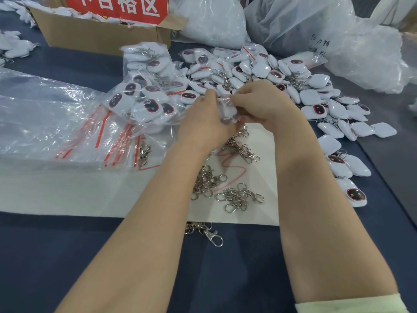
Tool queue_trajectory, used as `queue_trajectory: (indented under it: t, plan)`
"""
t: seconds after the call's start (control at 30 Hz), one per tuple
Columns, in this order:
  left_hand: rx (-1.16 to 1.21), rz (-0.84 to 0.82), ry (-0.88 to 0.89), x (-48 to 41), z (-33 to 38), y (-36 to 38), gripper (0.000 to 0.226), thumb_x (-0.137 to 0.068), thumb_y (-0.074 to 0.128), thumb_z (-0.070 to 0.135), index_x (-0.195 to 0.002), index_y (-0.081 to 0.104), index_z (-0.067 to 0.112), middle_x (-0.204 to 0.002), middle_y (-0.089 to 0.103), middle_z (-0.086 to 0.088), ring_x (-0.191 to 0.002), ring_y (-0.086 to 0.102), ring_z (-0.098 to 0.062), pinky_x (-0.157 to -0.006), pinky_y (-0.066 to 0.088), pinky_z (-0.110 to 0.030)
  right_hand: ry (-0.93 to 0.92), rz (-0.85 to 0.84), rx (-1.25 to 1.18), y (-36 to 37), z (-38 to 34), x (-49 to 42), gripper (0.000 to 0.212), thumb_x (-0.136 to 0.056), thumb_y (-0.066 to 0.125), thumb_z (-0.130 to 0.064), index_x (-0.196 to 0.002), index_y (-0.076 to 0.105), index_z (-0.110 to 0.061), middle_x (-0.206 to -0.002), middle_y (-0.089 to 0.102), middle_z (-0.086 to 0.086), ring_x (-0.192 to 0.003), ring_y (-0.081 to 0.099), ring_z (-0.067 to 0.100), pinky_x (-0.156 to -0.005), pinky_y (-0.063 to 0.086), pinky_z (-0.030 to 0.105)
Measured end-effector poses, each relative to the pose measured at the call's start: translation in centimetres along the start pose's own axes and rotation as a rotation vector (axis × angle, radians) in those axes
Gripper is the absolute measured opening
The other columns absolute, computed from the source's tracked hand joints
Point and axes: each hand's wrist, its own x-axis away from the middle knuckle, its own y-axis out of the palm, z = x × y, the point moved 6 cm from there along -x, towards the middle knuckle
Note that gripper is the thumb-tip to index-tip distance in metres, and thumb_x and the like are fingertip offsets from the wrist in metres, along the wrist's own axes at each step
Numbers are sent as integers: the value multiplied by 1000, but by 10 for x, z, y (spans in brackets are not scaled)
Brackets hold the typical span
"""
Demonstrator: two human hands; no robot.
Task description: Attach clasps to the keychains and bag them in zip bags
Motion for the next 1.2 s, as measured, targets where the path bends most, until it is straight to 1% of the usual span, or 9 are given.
queue_trajectory:
  t: [0.17, 0.3, 0.4, 0.53, 0.7, 0.8, 0.93, 1.03, 1.2]
  plan:
    - [-31, 43, 28, -1, -2, -2, 68, -72, 76, 47, -122, 43, 14, -119, 55, -3, -105, 54, -23, -77, 41, -32, -36, -149, -122, 10, 0, 3, 14, -86, 70, -15, -77, 59, -13, -48, 55, -8, -46, 51, 4, -55, 49, 19]
    - [-32, 58, 16, 0, -1, -3, 77, -70, 76, 51, -127, 41, 14, -121, 54, -4, -111, 53, -24, -86, 44, -36, -78, -171, -6, 11, -1, 4, 14, -87, 66, -8, -75, 61, -13, -69, 57, 5, -62, 51, 14, -67, 48, 28]
    - [-85, 47, 39, 2, 4, -2, 78, -71, 76, 51, -129, 39, 14, -124, 50, -5, -113, 51, -26, -90, 45, -41, -75, -230, -37, 12, 1, 6, 16, -87, 64, -4, -74, 60, -13, -68, 57, 4, -55, 52, 7, -53, 45, 16]
    - [-118, 34, 38, 3, 6, -4, 80, -73, 74, 50, -132, 36, 14, -128, 45, -7, -116, 49, -28, -91, 44, -40, -104, -289, -82, 12, 0, 9, 15, -87, 62, -1, -75, 62, -10, -61, 59, 0, -53, 54, 5, -54, 44, 15]
    - [-270, 54, 74, 2, 11, -10, 66, -73, 71, 48, -122, 43, 13, -118, 53, -9, -109, 53, -32, -82, 44, -40, -144, -475, -241, 26, -4, 20, 37, -95, 47, -1, -64, 64, -11, -53, 60, -6, -51, 52, 3, -55, 40, 17]
    - [-278, 33, 56, 1, 8, -6, 61, -75, 69, 51, -116, 45, 14, -114, 55, -7, -106, 55, -30, -73, 40, -35, -105, -329, -221, 21, 0, 13, 38, -94, 47, 0, -63, 66, -14, -59, 61, -1, -55, 54, 7, -58, 42, 18]
    - [-249, 38, 35, 3, 0, -1, 56, -77, 66, 49, -116, 47, 14, -113, 54, -6, -102, 55, -28, -70, 36, -32, -131, 208, 177, -4, 11, 0, 32, -88, 43, -2, -91, 72, -16, -96, 68, 3, -91, 61, 18, -81, 44, 25]
    - [-243, 73, 49, 2, -1, 0, 49, -80, 62, 46, -113, 48, 13, -109, 55, -7, -98, 56, -30, -70, 38, -33, -175, 144, 501, 14, 20, -11, 39, -93, 44, -8, -123, 66, -20, -132, 49, 5, -133, 39, 28, -108, 30, 28]
    - [-272, 73, 61, 1, -2, 2, 49, -82, 57, 46, -118, 49, 14, -112, 56, -7, -101, 57, -31, -79, 47, -39, -186, 79, 695, 28, 28, -24, 45, -98, 41, -15, -142, 46, -22, -143, 41, 9, -138, 28, 33, -112, 27, 46]
